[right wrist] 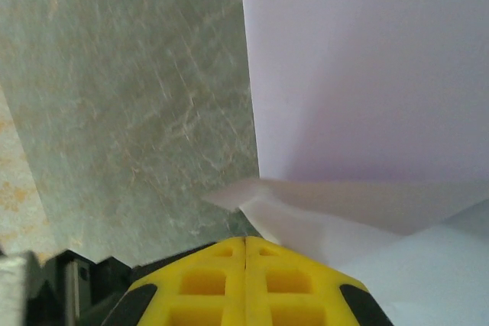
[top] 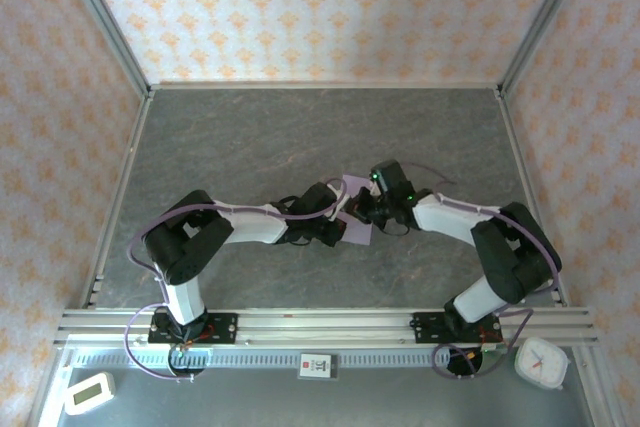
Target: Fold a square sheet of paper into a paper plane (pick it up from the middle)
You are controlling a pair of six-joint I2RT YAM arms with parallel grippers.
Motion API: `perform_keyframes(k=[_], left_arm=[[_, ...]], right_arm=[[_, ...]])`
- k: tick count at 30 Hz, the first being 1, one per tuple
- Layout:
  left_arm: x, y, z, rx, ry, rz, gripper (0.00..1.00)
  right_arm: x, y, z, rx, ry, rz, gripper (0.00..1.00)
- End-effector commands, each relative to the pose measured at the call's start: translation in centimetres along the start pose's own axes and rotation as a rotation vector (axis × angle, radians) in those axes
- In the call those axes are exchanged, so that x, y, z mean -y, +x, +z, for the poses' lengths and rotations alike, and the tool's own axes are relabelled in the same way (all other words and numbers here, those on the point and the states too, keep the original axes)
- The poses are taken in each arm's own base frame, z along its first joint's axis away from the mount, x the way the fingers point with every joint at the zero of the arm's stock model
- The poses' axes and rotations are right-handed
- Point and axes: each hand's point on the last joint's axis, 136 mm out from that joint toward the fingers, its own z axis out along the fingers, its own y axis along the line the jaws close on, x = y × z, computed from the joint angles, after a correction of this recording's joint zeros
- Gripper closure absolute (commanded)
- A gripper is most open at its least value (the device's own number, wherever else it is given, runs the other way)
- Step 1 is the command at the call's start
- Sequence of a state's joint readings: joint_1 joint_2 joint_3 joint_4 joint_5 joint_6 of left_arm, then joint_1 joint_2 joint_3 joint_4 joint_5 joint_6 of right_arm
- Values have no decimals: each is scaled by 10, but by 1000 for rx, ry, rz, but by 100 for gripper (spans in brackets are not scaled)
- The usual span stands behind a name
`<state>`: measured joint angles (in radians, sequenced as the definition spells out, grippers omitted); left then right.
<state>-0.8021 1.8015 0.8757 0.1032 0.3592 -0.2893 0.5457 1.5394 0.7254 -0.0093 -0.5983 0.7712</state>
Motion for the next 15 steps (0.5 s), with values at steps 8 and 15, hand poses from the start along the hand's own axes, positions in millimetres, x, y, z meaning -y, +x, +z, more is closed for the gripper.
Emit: perform_keyframes(k=[8,15], left_arm=[[-22,31,3,-89,-73,-23,100],[-27,44,5,-117,-82,-22,100]], right_arm=[[45,17,25,-11,107,71,100],[58,9,19,17,159,78,100]])
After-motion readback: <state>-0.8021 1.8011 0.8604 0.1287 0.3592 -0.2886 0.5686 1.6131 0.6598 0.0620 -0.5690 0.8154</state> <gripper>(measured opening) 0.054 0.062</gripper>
